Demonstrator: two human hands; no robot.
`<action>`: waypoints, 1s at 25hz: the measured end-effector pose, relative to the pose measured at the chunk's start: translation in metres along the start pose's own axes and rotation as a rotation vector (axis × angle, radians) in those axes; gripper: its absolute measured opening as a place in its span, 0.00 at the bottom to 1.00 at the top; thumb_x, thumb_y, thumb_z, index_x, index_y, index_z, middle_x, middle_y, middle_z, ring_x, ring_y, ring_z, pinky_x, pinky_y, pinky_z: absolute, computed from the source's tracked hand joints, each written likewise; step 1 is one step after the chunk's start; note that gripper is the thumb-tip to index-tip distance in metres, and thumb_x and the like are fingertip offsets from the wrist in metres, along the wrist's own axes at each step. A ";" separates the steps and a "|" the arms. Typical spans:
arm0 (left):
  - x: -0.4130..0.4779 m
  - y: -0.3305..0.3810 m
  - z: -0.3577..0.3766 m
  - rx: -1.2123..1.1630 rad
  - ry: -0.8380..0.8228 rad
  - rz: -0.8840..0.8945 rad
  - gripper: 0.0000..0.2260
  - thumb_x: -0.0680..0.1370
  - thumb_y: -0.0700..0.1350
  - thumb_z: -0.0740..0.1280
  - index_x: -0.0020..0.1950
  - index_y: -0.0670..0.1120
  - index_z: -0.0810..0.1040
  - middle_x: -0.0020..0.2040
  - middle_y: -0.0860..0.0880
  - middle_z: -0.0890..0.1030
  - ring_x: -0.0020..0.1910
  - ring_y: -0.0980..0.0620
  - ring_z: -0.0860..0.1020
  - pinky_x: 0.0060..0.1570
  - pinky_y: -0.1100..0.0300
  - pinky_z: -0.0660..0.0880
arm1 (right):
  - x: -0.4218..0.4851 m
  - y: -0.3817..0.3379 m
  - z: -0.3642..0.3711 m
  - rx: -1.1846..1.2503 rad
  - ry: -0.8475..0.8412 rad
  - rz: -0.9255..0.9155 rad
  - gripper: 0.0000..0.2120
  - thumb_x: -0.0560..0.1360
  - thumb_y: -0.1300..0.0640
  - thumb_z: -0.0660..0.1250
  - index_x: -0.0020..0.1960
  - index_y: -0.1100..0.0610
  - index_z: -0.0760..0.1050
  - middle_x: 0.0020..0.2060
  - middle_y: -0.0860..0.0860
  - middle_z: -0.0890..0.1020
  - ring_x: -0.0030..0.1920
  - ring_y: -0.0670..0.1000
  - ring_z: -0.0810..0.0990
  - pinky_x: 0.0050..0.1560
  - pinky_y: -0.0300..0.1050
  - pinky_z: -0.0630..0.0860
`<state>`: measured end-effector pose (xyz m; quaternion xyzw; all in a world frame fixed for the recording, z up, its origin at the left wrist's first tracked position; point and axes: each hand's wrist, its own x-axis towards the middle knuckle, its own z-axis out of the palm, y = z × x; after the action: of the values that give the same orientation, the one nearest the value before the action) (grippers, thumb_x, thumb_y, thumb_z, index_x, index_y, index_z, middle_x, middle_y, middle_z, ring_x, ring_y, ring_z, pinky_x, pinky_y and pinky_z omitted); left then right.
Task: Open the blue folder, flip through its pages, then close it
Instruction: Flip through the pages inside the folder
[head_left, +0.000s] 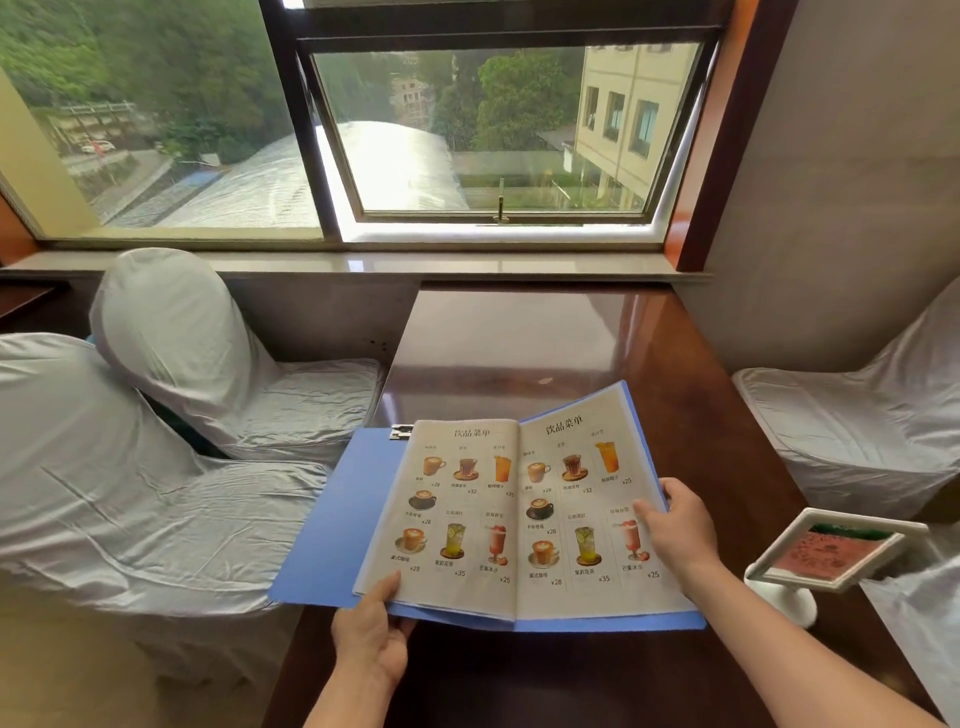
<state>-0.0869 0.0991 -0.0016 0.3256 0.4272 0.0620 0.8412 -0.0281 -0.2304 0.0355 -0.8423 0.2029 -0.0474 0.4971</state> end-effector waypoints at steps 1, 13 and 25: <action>0.000 0.000 -0.002 -0.007 -0.007 -0.011 0.21 0.73 0.29 0.68 0.65 0.40 0.73 0.54 0.39 0.81 0.46 0.41 0.81 0.27 0.50 0.82 | 0.000 0.001 0.001 -0.010 -0.009 0.009 0.06 0.78 0.59 0.68 0.46 0.49 0.75 0.42 0.48 0.85 0.37 0.51 0.86 0.38 0.56 0.85; 0.003 -0.009 -0.022 0.085 0.021 -0.142 0.21 0.74 0.25 0.62 0.67 0.33 0.68 0.62 0.32 0.77 0.53 0.33 0.78 0.40 0.39 0.81 | 0.011 0.011 0.014 -0.101 -0.125 0.046 0.06 0.79 0.59 0.66 0.46 0.49 0.74 0.43 0.49 0.84 0.37 0.50 0.86 0.34 0.48 0.84; 0.012 -0.028 -0.035 0.147 0.222 -0.127 0.11 0.71 0.29 0.71 0.48 0.38 0.73 0.53 0.35 0.80 0.43 0.37 0.80 0.44 0.39 0.79 | 0.003 0.055 0.006 -0.144 -0.269 0.157 0.13 0.77 0.58 0.69 0.60 0.50 0.73 0.47 0.50 0.83 0.43 0.51 0.85 0.43 0.51 0.84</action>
<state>-0.1108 0.0996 -0.0413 0.3498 0.5407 0.0128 0.7649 -0.0397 -0.2501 -0.0149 -0.8561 0.2028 0.1193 0.4602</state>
